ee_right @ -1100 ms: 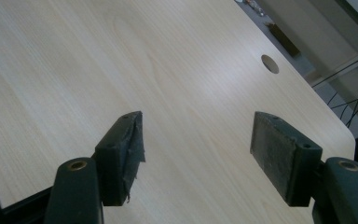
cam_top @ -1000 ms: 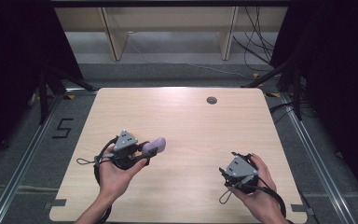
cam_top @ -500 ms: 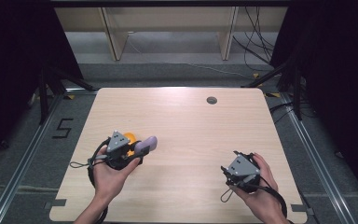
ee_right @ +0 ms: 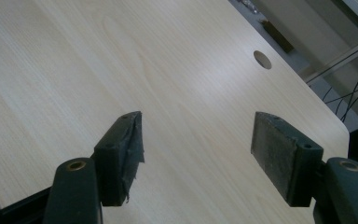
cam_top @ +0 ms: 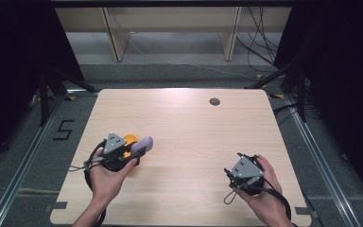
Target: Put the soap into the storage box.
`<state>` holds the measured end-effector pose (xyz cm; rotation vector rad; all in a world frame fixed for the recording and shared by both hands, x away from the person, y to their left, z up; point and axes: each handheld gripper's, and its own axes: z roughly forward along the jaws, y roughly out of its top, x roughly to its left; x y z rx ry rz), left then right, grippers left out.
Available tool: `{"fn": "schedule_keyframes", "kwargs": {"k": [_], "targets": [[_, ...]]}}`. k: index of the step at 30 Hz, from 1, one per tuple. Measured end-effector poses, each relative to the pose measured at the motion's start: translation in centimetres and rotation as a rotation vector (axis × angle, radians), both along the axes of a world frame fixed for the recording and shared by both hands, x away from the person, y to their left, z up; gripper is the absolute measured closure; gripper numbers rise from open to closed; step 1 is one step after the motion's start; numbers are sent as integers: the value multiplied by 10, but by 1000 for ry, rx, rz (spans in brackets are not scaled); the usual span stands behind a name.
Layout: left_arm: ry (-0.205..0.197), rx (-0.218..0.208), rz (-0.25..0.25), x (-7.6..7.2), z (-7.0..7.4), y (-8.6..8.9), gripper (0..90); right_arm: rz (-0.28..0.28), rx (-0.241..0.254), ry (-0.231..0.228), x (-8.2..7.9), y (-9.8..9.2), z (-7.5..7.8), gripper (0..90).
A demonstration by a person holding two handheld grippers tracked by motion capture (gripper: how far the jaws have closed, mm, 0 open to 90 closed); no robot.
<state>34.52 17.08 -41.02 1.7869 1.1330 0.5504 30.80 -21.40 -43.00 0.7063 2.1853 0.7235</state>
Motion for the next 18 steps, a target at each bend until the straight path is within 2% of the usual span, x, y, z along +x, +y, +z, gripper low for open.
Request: {"fn": "schedule_keyframes", "kwargs": {"k": [18], "targets": [[-5,9,71,5,-4,16,589,-3,5,-4,0,0,0,346]]}}
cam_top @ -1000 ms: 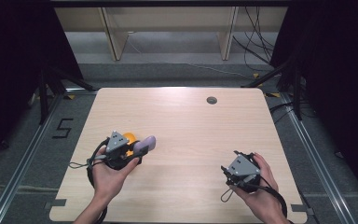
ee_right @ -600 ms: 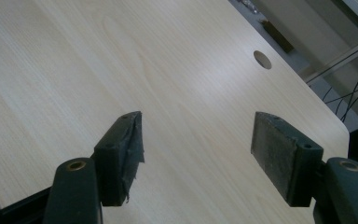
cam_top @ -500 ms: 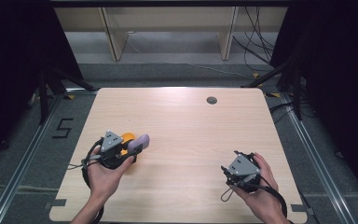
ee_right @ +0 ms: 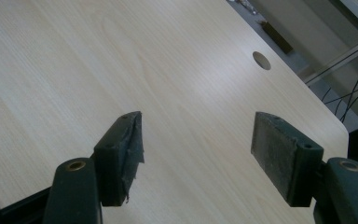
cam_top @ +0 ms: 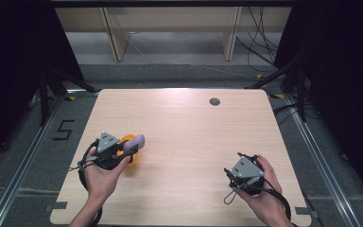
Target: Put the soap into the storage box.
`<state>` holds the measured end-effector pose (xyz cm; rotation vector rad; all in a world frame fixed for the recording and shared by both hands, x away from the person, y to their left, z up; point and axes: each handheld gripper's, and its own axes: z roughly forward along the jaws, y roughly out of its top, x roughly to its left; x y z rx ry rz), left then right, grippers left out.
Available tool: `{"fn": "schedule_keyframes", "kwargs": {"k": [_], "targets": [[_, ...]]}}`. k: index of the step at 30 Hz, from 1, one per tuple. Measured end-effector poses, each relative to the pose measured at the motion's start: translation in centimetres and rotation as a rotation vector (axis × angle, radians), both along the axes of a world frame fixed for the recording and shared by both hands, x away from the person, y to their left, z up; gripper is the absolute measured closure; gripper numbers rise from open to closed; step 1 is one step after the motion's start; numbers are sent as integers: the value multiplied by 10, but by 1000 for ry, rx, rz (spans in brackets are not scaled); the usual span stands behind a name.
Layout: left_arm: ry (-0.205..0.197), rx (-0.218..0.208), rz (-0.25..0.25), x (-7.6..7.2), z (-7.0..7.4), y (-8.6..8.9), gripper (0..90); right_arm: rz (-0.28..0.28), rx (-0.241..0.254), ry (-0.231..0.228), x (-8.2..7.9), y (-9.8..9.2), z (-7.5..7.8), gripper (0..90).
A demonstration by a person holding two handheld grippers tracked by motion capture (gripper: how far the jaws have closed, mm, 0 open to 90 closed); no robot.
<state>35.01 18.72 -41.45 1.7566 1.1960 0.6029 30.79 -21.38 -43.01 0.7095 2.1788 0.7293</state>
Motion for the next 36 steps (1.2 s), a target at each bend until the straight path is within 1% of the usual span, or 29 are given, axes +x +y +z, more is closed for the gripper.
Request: {"fn": "schedule_keyframes", "kwargs": {"k": [7,8,9,13,16,17,18,21,23,24,26,27,28,30,34,36], "targets": [[-1,4,23,2,-2,4,589,2,-1,2,0,0,0,346],[-1,14,26,2,-2,5,589,3,-2,2,0,0,0,346],[-1,9,33,3,-2,6,589,2,-2,2,0,0,0,345],[-3,19,58,4,-5,9,589,7,-6,0,0,-1,0,344],[-4,39,82,5,-7,11,589,8,-7,1,0,-1,0,344],[-4,37,90,6,-9,12,589,8,-7,0,0,-1,0,344],[1,48,103,7,-11,13,588,8,-6,0,0,-1,0,344],[7,59,134,11,-19,17,588,8,-6,0,0,-1,0,343],[15,77,147,13,-25,18,588,9,-5,2,1,0,-1,343],[19,83,158,15,-29,19,588,1,1,6,0,0,-1,344],[33,90,166,18,-34,20,588,14,-8,6,0,0,-1,344],[39,95,175,19,-37,20,588,3,0,6,0,0,-1,344],[46,98,179,21,-40,20,588,14,-9,6,1,0,-1,343],[54,103,188,23,-46,20,588,14,-12,3,1,0,-1,343],[52,123,187,25,-52,16,587,13,-6,2,1,0,-1,343],[33,133,191,25,-54,13,587,12,-8,4,0,0,-1,343]]}}
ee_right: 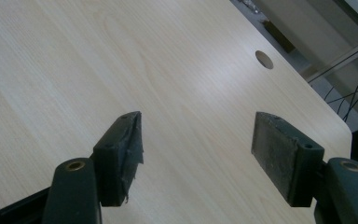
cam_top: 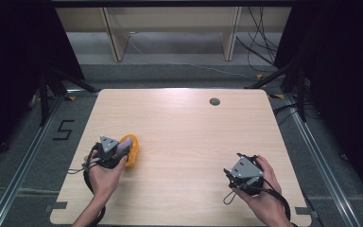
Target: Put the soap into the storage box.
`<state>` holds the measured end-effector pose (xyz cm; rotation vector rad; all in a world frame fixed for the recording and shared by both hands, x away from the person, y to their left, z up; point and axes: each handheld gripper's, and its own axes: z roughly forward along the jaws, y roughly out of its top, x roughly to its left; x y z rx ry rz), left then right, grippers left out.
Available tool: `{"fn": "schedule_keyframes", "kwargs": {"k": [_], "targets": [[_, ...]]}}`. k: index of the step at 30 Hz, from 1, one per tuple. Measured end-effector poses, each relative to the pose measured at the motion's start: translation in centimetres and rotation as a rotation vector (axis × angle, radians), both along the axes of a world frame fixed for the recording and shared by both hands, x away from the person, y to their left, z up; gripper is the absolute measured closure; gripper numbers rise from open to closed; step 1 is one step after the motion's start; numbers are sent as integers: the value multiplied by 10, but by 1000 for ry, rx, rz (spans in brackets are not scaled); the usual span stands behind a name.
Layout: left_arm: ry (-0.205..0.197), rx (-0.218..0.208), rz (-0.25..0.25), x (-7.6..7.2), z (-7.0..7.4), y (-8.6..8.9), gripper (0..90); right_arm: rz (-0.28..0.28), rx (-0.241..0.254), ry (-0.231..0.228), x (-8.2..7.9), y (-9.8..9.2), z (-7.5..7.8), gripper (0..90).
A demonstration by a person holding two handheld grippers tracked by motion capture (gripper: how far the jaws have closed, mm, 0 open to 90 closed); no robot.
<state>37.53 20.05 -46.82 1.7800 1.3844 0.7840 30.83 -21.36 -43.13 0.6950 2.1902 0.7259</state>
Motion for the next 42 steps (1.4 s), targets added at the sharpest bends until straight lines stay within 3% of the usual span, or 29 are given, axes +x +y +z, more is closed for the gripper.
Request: {"fn": "schedule_keyframes", "kwargs": {"k": [7,13,17,18,21,26,27,29,32,38,39,42], "targets": [[3,2,-4,-1,-4,-2,584,0,4,8,-1,1,-1,341],[69,-15,-26,-3,-9,-4,583,2,2,8,-1,2,-1,339],[119,15,-39,-2,-11,-4,581,-1,3,9,-1,1,-1,339],[115,-2,-36,-2,-12,-5,581,0,3,9,-1,1,-1,338],[123,19,-40,-1,-12,-5,580,4,4,6,-1,1,-2,338],[113,5,-44,-1,-12,-5,550,8,-4,8,-1,0,-2,336],[115,20,-45,-1,-10,-4,534,6,-2,12,-1,1,-2,336],[99,-9,-40,-1,-10,-4,500,5,-2,14,-1,1,-2,335],[82,-21,-51,-4,-5,-1,453,9,-4,17,-1,1,-2,334],[27,-36,-99,-19,7,10,374,7,-2,18,-2,0,-3,331],[7,-62,-104,-22,7,13,370,1,4,19,-2,0,-3,331],[-16,-71,-104,-36,10,26,368,4,-3,22,-2,-1,-3,330]]}}
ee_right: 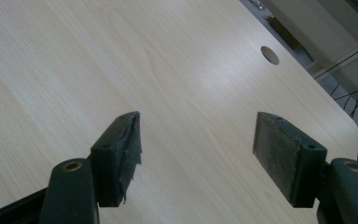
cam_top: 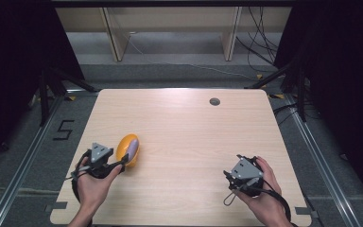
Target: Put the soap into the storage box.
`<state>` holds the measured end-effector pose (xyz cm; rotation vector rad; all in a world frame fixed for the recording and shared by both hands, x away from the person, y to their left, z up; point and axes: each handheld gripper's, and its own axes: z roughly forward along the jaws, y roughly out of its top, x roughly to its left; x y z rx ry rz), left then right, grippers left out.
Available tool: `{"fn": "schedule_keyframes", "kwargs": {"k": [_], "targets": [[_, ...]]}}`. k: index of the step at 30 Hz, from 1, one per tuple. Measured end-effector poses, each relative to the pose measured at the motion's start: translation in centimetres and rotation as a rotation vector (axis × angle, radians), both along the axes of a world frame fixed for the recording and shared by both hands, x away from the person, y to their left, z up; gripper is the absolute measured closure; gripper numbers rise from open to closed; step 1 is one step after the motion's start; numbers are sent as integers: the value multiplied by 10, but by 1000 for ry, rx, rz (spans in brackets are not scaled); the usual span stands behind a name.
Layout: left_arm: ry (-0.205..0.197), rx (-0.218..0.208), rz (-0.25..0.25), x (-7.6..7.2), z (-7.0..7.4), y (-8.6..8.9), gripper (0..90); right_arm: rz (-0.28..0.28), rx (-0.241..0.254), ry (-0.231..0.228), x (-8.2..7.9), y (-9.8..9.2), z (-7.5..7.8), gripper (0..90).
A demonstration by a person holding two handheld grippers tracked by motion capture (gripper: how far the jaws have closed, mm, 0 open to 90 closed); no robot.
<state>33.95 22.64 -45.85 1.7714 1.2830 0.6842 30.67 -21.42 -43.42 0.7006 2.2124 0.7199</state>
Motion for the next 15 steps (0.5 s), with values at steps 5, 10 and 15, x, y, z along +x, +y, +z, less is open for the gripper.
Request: {"fn": "schedule_keyframes", "kwargs": {"k": [5,10,15], "targets": [[-8,-45,11,-20,-10,25,368,0,5,4,0,-1,-1,329],[58,-95,20,-37,-30,39,373,-11,14,17,2,-4,-6,328],[64,-100,5,-37,-32,35,373,-8,30,36,3,-8,-9,326]]}}
